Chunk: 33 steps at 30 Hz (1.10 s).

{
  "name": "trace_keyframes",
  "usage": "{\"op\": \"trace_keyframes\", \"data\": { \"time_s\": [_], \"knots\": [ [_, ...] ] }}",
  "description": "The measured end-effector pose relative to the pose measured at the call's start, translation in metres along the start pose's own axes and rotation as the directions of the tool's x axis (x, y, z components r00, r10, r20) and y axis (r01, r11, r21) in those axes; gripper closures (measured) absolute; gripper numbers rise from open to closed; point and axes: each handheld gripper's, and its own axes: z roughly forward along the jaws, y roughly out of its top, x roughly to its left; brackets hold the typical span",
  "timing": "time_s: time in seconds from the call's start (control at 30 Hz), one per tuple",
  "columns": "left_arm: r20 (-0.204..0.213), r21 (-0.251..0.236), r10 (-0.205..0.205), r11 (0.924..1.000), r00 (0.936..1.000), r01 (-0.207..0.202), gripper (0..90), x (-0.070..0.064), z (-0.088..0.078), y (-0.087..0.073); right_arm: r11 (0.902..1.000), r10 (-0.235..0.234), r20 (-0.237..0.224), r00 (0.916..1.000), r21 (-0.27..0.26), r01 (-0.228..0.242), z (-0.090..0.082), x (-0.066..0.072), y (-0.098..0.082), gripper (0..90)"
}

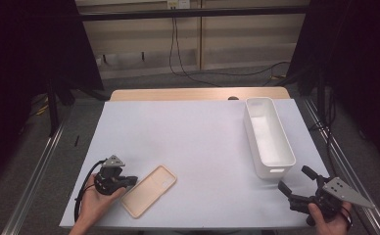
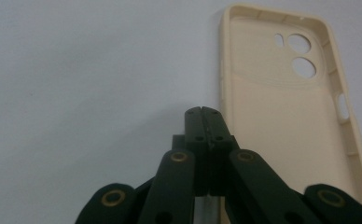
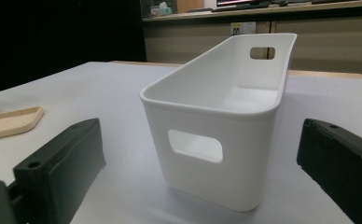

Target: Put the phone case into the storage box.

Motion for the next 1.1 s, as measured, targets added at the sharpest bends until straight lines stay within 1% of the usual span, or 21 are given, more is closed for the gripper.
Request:
{"op": "trace_keyframes", "data": {
  "time_s": [0.1,0.17,0.2,0.23,0.3,0.37,0.4,0.47,0.5,0.6,0.63,0.67,0.73,0.77,0.8,0.83,0.87,0.9,1.0,1.03,1.1],
  "knots": [
    [-0.011,-0.024,0.001,0.9997,0.9999,-0.001,90.0,0.001,-0.002,0.000,1.0000,0.001,0.001,1.0000,0.000,-0.001,0.000,-0.001,0.000,0.4],
    [-0.033,-0.047,-0.004,0.9989,0.9994,0.002,84.4,0.001,-0.004,0.000,1.0000,0.000,0.001,1.0000,0.000,0.000,0.000,0.000,0.000,0.4],
    [-0.039,-0.060,0.010,0.9981,0.9992,-0.012,84.3,0.002,-0.005,0.000,1.0000,0.000,0.001,1.0000,-0.001,0.000,0.000,0.000,0.000,0.4],
    [-0.042,-0.098,0.004,0.9952,0.9991,-0.008,82.3,0.001,-0.008,-0.001,1.0000,0.003,0.001,1.0000,-0.002,-0.003,-0.001,0.000,0.000,0.4],
    [-0.048,-0.113,0.010,0.9934,0.9988,-0.015,75.6,0.002,-0.010,-0.002,1.0000,0.005,0.003,1.0000,-0.004,-0.005,-0.001,0.000,0.000,0.4],
    [-0.071,-0.161,0.027,0.9862,0.9971,-0.038,72.9,-0.001,-0.014,-0.004,1.0000,0.005,0.003,1.0000,-0.005,-0.005,-0.001,0.000,0.000,0.4],
    [-0.071,-0.177,0.029,0.9833,0.9971,-0.041,64.7,-0.002,-0.016,-0.004,1.0000,0.003,-0.001,1.0000,-0.004,-0.003,-0.001,0.000,0.000,0.5],
    [-0.090,-0.205,0.024,0.9779,0.9957,-0.042,56.9,-0.004,-0.019,-0.006,1.0000,0.004,0.000,1.0000,-0.003,-0.004,-0.001,0.000,0.000,0.4],
    [-0.091,-0.221,0.018,0.9746,0.9956,-0.038,56.9,-0.004,-0.021,-0.006,1.0000,0.004,0.000,1.0000,-0.003,-0.004,-0.001,0.000,0.000,0.4],
    [-0.102,-0.255,0.003,0.9665,0.9948,-0.029,41.8,-0.003,-0.024,-0.007,1.0000,0.002,0.000,1.0000,-0.005,-0.002,-0.001,0.000,0.000,0.4],
    [-0.098,-0.279,-0.008,0.9601,0.9951,-0.020,41.8,-0.002,-0.025,-0.008,1.0000,0.002,0.000,1.0000,-0.005,-0.002,-0.001,0.000,0.000,0.4],
    [-0.090,-0.295,-0.017,0.9555,0.9958,-0.010,31.4,-0.002,-0.026,-0.008,1.0000,0.003,0.000,1.0000,-0.005,-0.003,-0.001,0.000,0.000,0.4],
    [-0.096,-0.322,-0.025,0.9467,0.9951,-0.007,29.3,-0.002,-0.029,-0.007,1.0000,0.004,0.000,1.0000,-0.005,-0.004,-0.001,0.000,0.000,0.4],
    [-0.101,-0.324,-0.019,0.9459,0.9947,-0.015,27.0,-0.002,-0.031,-0.007,1.0000,0.006,0.000,1.0000,-0.006,-0.006,-0.001,0.000,0.000,0.4],
    [-0.093,-0.326,-0.019,0.9454,0.9955,-0.013,19.4,-0.002,-0.032,-0.006,1.0000,0.004,0.000,1.0000,-0.005,-0.004,-0.001,0.000,0.000,0.4],
    [-0.094,-0.336,-0.018,0.9419,0.9954,-0.014,19.4,-0.001,-0.032,-0.006,1.0000,0.004,0.000,1.0000,-0.005,-0.004,-0.001,0.000,0.000,0.4],
    [-0.086,-0.340,-0.010,0.9403,0.9963,-0.020,12.5,-0.001,-0.032,-0.006,1.0000,0.003,0.000,1.0000,-0.005,-0.003,-0.001,0.000,0.000,0.4],
    [-0.074,-0.340,0.002,0.9399,0.9972,-0.027,11.4,-0.001,-0.032,-0.005,1.0000,0.003,0.000,1.0000,-0.005,-0.003,-0.001,0.000,0.000,0.4],
    [-0.038,-0.339,0.001,0.9406,0.9993,-0.014,11.1,-0.002,-0.030,-0.003,1.0000,0.003,-0.003,1.0000,-0.005,-0.003,-0.001,0.000,0.000,0.4],
    [-0.042,-0.344,-0.007,0.9391,0.9991,-0.008,10.0,-0.003,-0.028,-0.001,1.0000,0.002,-0.002,1.0000,-0.005,-0.002,-0.001,0.000,0.000,0.5],
    [-0.034,-0.337,-0.005,0.9413,0.9994,-0.007,7.0,-0.004,-0.025,0.002,1.0000,0.001,-0.003,1.0000,-0.005,-0.001,-0.001,0.000,0.000,0.4]
  ]
}}
